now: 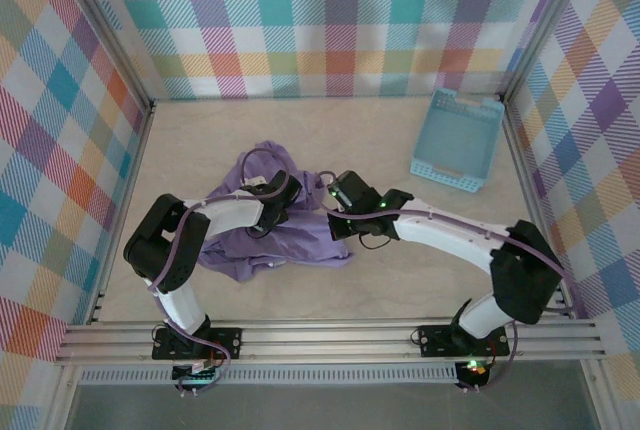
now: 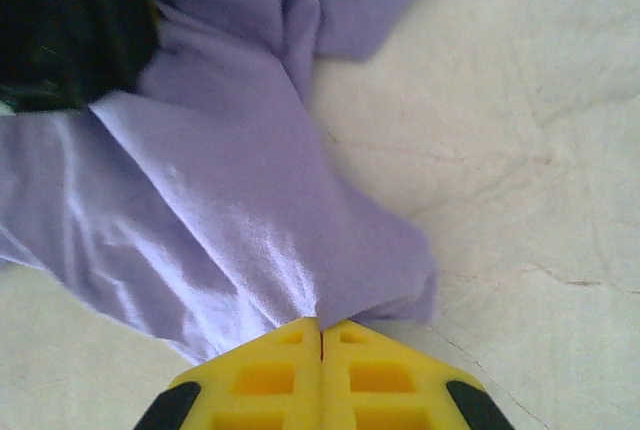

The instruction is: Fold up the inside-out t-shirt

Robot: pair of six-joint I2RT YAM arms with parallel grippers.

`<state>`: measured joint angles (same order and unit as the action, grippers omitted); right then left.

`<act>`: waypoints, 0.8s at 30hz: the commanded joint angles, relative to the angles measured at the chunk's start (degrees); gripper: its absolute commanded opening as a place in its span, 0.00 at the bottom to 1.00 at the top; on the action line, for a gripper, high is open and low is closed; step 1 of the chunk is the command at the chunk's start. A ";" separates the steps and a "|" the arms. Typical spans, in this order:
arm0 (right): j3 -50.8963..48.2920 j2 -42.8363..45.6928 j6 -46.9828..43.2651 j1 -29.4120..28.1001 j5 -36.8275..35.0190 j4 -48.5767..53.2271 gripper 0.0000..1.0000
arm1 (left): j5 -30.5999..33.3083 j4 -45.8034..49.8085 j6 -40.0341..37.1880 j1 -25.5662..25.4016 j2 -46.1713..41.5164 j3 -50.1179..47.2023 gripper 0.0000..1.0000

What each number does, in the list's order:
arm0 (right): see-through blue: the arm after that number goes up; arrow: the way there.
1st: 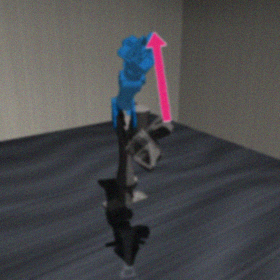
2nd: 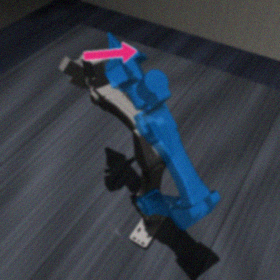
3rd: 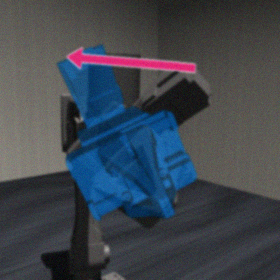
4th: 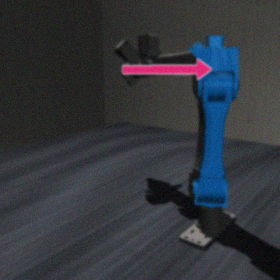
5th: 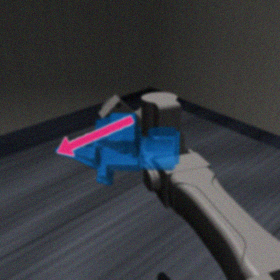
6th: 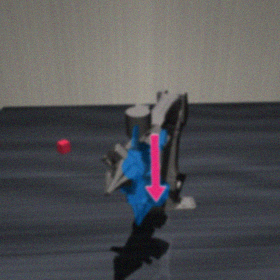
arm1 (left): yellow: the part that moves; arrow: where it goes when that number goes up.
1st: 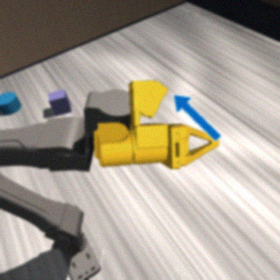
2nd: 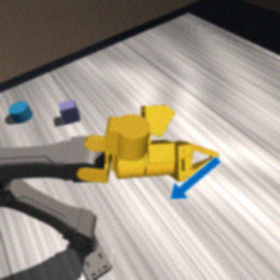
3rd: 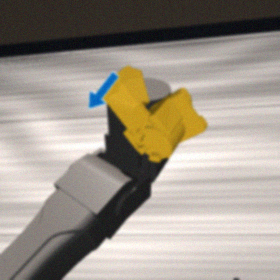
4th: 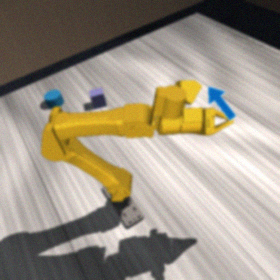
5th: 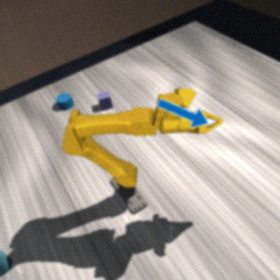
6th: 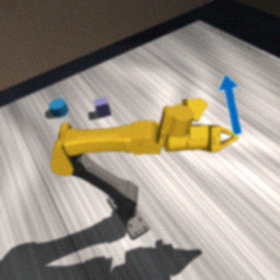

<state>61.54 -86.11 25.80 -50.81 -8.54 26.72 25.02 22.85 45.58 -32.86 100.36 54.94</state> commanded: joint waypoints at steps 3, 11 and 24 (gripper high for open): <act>1.28 -0.30 -2.09 -0.81 -4.64 3.34 0.04 | -2.16 5.41 -1.31 -0.36 0.63 -0.68 0.46; 2.09 -4.49 -0.40 -0.09 -4.76 4.49 0.44 | -2.08 5.80 -1.64 -0.36 0.20 -0.83 0.47; -5.92 -8.01 3.23 0.01 5.08 -2.88 0.59 | -2.31 5.68 -1.81 -0.32 0.79 -0.49 0.48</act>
<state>53.60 -91.33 27.83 -50.94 -4.38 25.43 24.99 23.49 45.19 -32.86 100.25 55.00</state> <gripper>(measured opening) 0.600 0.474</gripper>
